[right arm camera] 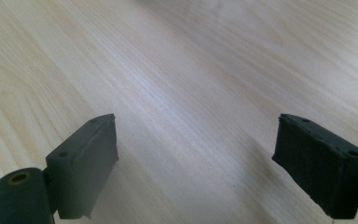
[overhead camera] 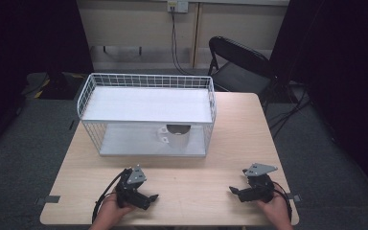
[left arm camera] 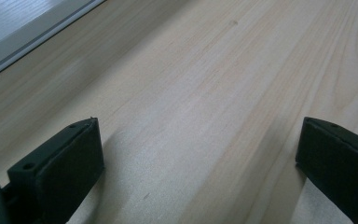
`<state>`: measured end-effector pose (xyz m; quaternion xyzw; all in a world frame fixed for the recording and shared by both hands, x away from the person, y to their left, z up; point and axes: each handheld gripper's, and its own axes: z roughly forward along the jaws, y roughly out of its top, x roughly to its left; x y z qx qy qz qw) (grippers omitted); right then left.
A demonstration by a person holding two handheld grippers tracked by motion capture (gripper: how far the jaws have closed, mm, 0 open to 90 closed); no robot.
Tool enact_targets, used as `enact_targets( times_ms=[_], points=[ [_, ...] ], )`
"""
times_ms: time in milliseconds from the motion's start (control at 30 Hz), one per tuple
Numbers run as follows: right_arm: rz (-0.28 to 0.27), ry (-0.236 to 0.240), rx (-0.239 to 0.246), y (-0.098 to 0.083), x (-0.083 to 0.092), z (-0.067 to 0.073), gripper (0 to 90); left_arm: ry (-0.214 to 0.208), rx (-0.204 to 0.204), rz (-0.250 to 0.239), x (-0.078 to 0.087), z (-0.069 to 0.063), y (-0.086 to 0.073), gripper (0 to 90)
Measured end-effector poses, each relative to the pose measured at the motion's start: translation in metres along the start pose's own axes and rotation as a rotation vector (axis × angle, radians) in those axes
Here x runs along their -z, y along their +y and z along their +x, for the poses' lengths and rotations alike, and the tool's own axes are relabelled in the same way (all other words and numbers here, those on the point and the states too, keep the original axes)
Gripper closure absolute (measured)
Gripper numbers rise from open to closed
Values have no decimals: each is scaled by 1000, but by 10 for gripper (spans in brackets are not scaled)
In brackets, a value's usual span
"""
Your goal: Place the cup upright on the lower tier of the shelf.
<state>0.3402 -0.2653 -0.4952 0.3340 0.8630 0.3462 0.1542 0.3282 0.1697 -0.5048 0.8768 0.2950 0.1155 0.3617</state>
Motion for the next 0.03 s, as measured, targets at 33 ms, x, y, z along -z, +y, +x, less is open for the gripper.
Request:
enact_targets(
  times_ms=[33],
  points=[
    [4, 0, 1, 0, 0, 0, 126, -1, 2, 1, 0, 0, 0, 0]
  ],
)
